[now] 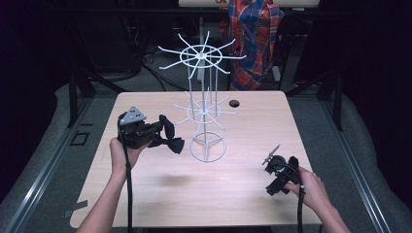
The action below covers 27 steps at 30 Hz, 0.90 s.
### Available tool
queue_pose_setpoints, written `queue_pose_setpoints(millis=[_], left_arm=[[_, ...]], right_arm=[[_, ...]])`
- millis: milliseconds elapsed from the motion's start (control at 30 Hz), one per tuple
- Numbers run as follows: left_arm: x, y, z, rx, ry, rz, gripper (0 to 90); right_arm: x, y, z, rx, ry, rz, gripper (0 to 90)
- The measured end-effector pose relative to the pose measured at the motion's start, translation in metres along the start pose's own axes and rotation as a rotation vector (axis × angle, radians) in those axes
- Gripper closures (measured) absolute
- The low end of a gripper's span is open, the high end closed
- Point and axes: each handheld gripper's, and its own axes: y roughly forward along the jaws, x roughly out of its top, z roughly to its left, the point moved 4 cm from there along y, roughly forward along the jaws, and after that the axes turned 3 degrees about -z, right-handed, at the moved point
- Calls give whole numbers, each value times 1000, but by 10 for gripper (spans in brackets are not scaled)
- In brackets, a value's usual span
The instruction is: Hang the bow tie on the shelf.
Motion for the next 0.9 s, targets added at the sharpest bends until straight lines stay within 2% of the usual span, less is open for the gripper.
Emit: queue_pose_setpoints(millis=[267,900], left_arm=[[5,6,-2,-3,-5,-7,874],[3,29,-11,-28,13,33,873]], right_arm=[[0,0,1,0,0,0,36],[0,0,0,-1,-4,5,37]])
